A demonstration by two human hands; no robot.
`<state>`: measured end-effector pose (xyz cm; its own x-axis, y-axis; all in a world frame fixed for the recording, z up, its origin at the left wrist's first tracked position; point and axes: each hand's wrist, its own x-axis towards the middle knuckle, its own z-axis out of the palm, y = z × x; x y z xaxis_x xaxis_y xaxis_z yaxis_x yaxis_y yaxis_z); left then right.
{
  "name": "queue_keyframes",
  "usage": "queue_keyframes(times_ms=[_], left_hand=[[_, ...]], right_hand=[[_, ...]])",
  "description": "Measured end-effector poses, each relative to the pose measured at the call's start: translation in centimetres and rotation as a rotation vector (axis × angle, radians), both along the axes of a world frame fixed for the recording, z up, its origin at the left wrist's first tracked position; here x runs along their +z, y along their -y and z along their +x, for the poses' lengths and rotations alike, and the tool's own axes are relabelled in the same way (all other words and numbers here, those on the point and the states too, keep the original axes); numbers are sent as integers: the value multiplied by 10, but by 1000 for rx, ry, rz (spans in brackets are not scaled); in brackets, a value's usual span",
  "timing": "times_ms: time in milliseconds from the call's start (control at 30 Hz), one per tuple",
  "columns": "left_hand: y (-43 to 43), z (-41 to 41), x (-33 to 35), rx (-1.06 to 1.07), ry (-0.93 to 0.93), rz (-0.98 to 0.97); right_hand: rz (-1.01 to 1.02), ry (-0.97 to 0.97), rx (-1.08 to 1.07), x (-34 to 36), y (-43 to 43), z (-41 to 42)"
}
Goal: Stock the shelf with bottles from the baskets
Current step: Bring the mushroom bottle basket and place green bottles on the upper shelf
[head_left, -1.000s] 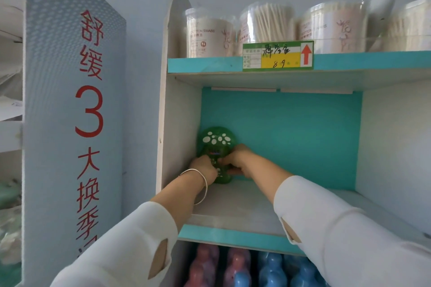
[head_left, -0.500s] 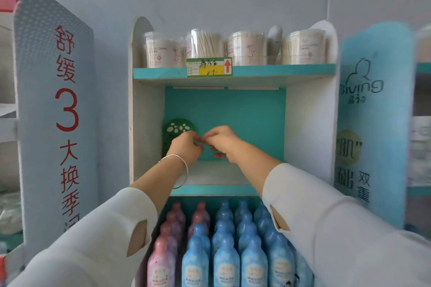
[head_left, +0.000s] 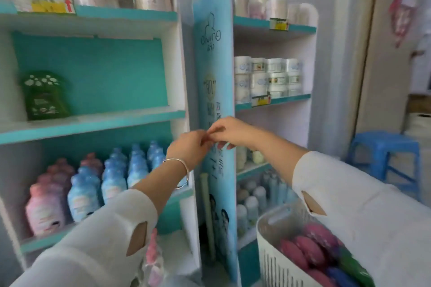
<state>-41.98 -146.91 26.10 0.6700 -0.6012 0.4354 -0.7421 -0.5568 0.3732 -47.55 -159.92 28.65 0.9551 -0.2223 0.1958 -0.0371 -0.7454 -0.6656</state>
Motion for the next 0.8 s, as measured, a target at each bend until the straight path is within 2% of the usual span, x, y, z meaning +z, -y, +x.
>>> queue_keyframes(times_ms=[233, 367, 500, 633, 700, 800], left_hand=[[120, -105, -94, -326, -89, 257], [159, -142, -127, -430, -123, 392], [181, -159, -150, -518, -159, 515], [189, -170, -161, -567, -157, 621], [189, -170, -166, -568, -144, 622], [186, -166, -170, -558, -176, 623]], right_hand=[[8, -462, -225, -97, 115, -117], [-5, -600, -297, -136, 146, -157], [-220, -741, -239, -165, 161, -171], [-277, -1150, -49, -193, 167, -171], [-441, -1319, 15, -202, 167, -169], [-671, -1260, 16, -211, 163, -164]])
